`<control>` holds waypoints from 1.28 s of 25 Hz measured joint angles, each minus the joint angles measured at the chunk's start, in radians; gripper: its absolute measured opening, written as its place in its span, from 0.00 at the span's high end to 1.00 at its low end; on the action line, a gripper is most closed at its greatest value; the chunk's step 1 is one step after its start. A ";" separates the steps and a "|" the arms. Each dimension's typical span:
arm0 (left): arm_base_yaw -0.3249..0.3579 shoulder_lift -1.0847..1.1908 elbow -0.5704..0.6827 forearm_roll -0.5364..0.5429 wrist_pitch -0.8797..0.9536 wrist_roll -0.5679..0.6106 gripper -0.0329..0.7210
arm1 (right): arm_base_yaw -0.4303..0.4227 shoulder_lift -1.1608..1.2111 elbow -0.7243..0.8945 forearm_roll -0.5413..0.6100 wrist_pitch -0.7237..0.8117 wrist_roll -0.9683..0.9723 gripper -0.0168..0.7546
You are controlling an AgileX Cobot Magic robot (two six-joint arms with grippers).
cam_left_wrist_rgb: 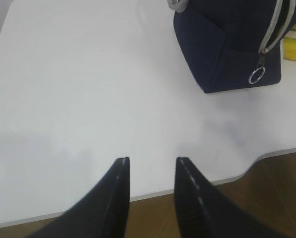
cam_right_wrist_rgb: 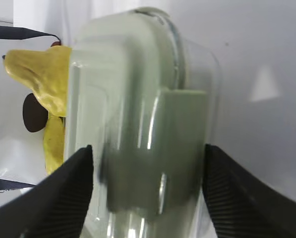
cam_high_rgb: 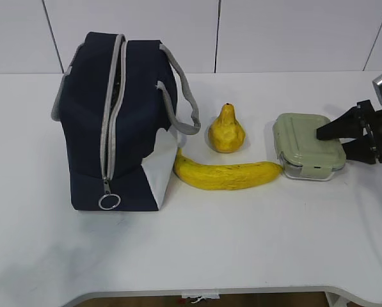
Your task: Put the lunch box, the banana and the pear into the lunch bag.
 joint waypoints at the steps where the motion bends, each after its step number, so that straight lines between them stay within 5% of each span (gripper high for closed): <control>1: 0.000 0.000 0.000 0.000 0.000 0.000 0.64 | 0.005 0.000 0.000 0.006 0.000 -0.002 0.27; 17: 0.000 0.000 0.000 -0.001 0.000 0.000 0.64 | 0.008 0.020 0.000 0.031 -0.002 -0.005 0.28; 23: 0.000 0.000 0.000 -0.001 0.000 0.000 0.64 | 0.008 0.020 -0.002 0.042 0.000 -0.007 0.43; 32: 0.000 0.000 0.000 -0.001 0.000 0.000 0.64 | 0.008 0.020 -0.002 0.043 0.002 -0.002 0.47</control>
